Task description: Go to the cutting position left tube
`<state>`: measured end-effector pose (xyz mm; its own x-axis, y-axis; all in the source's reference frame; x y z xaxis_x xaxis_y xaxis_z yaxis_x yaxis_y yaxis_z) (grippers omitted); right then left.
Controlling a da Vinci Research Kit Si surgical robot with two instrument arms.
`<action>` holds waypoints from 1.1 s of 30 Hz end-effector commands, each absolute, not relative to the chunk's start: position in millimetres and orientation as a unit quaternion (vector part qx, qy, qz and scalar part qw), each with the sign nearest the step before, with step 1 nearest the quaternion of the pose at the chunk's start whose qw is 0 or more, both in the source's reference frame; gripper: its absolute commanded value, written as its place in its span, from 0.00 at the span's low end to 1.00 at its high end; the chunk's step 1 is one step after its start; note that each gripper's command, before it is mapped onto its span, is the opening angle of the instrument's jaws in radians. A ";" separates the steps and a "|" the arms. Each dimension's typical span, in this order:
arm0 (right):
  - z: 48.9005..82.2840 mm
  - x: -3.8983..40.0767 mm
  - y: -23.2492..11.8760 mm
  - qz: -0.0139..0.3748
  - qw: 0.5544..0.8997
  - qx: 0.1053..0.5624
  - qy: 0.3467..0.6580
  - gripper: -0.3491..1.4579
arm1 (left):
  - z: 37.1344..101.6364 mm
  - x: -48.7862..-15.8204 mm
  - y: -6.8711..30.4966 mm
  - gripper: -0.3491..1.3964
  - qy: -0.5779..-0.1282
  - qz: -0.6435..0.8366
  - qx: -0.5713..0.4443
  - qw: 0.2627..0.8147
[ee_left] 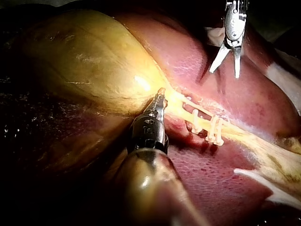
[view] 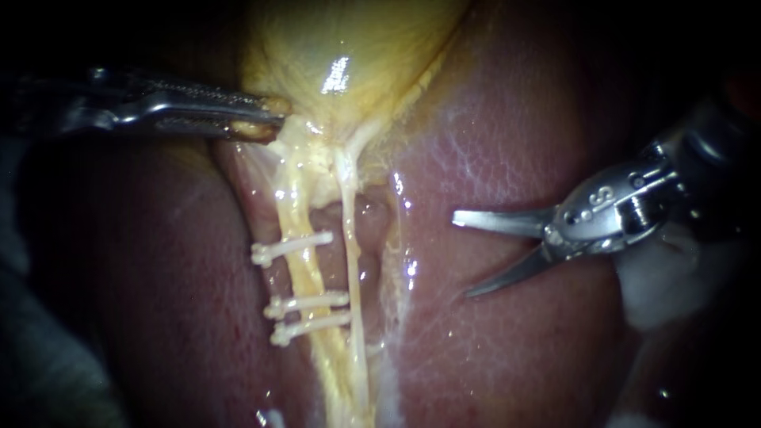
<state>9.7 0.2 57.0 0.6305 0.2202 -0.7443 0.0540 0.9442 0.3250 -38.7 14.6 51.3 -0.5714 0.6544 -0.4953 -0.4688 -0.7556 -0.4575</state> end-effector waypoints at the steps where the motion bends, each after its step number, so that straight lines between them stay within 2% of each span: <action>1: 57.1 10.1 0.1 0.042 0.887 0.163 0.431 0.98 | 51.3 -38.7 14.6 0.00 -0.139 0.876 -0.334 0.321; 15: 60.4 15.9 -2.6 0.056 0.865 0.215 0.451 0.98 | 51.3 -38.8 14.6 0.00 -0.139 0.875 -0.334 0.321; 33: 66.4 18.4 -3.3 0.092 0.836 0.284 0.460 0.98 | 51.2 -38.6 14.6 0.00 -0.139 0.875 -0.334 0.320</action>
